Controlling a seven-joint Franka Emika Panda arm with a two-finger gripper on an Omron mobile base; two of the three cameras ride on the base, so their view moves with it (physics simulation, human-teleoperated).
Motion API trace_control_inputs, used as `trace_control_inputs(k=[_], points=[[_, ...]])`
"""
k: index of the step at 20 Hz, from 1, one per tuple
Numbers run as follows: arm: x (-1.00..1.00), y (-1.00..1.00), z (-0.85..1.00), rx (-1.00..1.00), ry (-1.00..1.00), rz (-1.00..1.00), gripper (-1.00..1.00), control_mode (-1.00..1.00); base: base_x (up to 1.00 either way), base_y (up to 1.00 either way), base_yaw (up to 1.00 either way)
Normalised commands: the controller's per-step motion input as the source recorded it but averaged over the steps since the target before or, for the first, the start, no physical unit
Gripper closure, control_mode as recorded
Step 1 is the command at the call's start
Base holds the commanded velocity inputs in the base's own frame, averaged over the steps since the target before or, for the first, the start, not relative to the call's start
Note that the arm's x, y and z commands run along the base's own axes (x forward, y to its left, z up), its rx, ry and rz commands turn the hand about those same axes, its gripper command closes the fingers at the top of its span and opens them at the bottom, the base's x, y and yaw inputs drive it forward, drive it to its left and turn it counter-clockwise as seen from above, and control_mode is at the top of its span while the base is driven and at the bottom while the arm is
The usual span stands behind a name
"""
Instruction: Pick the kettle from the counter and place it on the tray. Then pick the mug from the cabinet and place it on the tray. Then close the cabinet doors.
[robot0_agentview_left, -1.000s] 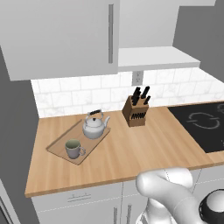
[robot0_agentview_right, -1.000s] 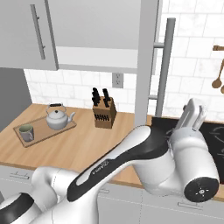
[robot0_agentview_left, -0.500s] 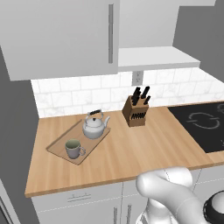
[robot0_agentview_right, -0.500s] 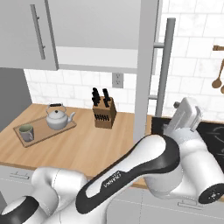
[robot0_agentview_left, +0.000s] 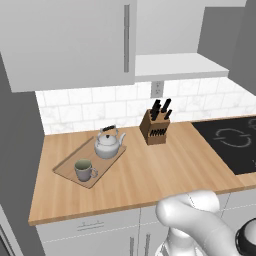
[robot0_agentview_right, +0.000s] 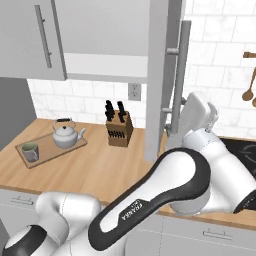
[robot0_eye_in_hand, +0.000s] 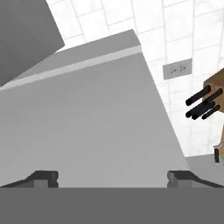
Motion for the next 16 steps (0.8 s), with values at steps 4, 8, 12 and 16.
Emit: trace_control_inputs(k=[4, 8, 12, 16], points=[[-0.14, 0.79, 0.46, 0.0, -0.08, 0.04, -1.0, -1.0, 0.0, 0.0, 0.0], [-0.03, 0.89, 0.21, 0.0, -0.03, 0.0, -1.0, -1.0, 0.0, 0.0, 0.0], [0.01, 0.77, 0.02, 0.0, 0.0, -0.07, -1.0, -1.0, 0.0, 0.0, 0.0], [0.24, 0.81, 0.0, -0.01, 0.01, -0.14, -1.0, -1.0, 0.0, 0.0, 0.0]])
